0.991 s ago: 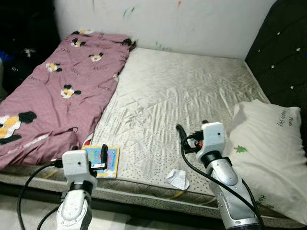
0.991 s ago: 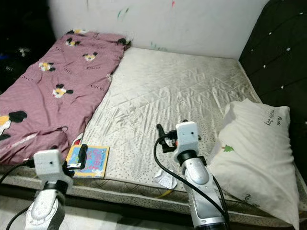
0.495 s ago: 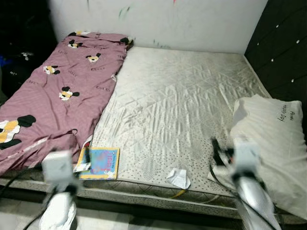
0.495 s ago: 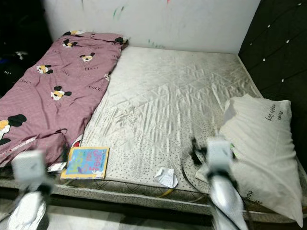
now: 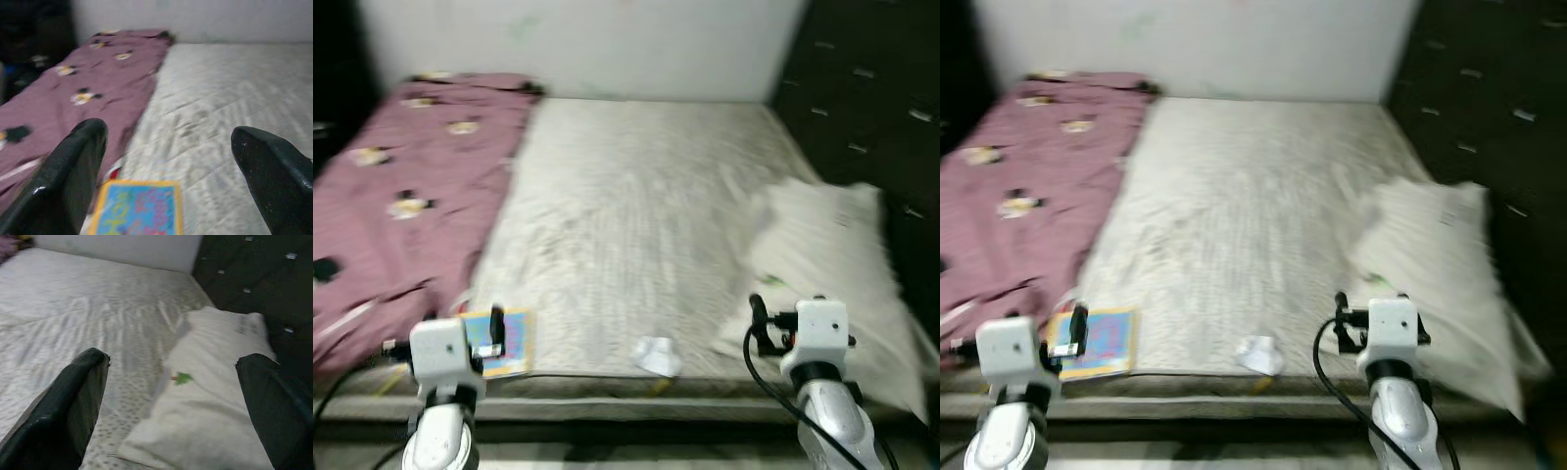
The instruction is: Clean up the room
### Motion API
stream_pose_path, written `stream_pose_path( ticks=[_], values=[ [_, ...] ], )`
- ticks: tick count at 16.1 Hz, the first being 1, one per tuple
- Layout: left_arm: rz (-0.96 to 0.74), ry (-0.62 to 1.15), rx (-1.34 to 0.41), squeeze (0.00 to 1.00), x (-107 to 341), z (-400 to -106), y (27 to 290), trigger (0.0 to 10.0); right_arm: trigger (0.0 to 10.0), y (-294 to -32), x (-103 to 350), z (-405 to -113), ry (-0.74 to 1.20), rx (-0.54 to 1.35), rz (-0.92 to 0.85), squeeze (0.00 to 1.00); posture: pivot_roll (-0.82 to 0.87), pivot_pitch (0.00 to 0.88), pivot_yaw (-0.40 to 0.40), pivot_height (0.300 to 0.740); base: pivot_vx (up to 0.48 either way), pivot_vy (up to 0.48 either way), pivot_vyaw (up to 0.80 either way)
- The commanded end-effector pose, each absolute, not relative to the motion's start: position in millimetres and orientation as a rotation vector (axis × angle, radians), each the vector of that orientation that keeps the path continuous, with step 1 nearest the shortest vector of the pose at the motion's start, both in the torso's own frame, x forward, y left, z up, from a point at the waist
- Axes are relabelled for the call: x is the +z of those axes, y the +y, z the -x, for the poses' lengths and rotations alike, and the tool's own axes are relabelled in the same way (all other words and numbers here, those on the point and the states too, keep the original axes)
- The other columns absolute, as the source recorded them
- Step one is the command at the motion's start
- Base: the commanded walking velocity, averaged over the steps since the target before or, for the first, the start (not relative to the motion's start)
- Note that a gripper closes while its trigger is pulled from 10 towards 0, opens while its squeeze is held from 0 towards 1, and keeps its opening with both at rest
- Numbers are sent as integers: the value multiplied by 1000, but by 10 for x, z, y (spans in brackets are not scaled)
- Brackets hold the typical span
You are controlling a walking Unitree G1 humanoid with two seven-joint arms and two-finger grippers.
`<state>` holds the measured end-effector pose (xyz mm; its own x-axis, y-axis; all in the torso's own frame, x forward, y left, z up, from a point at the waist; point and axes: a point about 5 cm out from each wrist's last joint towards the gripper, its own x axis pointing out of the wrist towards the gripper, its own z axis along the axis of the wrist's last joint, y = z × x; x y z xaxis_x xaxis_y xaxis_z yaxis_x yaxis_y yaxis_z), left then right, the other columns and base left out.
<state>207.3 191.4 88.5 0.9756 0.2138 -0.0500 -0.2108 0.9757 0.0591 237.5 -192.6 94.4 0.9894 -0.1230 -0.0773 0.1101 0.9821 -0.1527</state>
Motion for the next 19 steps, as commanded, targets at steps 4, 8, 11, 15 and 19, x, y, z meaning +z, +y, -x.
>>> stream_pose_path(
  ticks=[4, 8, 11, 15, 19],
  values=[
    [-51, 62, 170, 0, 876, -2098, 1845, 10000, 10000, -1852, 953, -2466, 86, -71, 139, 0, -8, 52, -33, 740, 0, 0, -128],
    [-63, 56, 165, 0, 886, -2129, 1832, 10000, 10000, -1802, 951, -2520, 82, -52, 136, 0, -5, 42, -37, 740, 0, 0, 0],
    [-62, 49, 152, 0, 896, -2149, 1816, 10000, 10000, -1754, 983, -2567, 55, -2, 171, 0, -5, 40, -41, 740, 0, 0, 204],
    [-61, 45, 144, 0, 901, -2154, 1808, 10000, 10000, -1730, 975, -2593, 58, 3, 163, 0, -5, 40, -41, 740, 0, 0, 719],
    [-40, 44, 142, 0, 891, -2164, 1794, 10000, 10000, -1724, 951, -2608, 69, 15, 154, 0, -1, 36, -47, 740, 0, 0, 0]
  ],
)
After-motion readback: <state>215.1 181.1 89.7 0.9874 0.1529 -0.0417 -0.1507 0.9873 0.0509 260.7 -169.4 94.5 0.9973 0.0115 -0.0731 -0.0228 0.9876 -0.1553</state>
